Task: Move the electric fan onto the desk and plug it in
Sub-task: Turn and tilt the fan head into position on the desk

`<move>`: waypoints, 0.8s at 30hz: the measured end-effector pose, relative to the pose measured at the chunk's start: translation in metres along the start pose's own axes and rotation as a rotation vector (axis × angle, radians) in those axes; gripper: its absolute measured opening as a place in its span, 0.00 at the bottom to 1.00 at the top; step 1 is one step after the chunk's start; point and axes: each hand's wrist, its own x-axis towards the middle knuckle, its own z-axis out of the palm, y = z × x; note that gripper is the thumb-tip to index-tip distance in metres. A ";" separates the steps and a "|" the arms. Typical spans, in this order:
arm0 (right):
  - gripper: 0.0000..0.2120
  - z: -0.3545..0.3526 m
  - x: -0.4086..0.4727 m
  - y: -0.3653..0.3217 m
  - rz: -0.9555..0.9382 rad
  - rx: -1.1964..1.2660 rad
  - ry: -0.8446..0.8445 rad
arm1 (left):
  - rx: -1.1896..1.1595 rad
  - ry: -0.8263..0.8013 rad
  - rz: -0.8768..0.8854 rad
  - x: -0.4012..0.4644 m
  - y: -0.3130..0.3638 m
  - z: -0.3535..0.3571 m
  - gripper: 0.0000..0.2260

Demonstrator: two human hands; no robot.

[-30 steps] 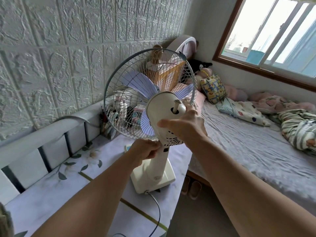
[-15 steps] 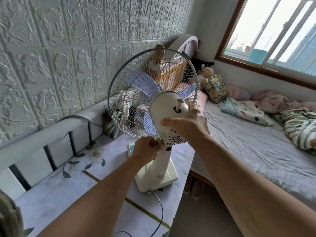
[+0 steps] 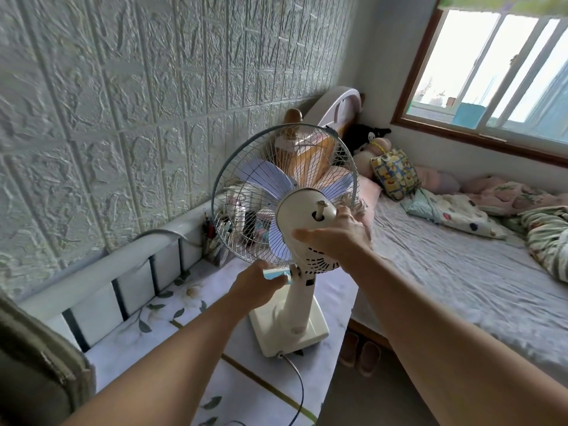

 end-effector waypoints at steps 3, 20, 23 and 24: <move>0.43 -0.001 -0.001 0.002 0.010 0.043 -0.013 | 0.042 0.026 -0.010 -0.007 0.003 -0.005 0.26; 0.50 -0.020 -0.045 0.024 -0.049 0.198 -0.033 | 0.037 0.005 -0.014 -0.042 0.029 -0.021 0.32; 0.49 -0.025 -0.052 0.030 -0.064 0.200 -0.036 | -0.004 -0.012 -0.011 -0.047 0.032 -0.018 0.33; 0.47 -0.027 -0.054 0.034 -0.072 0.204 -0.034 | -0.019 -0.018 -0.006 -0.049 0.033 -0.016 0.33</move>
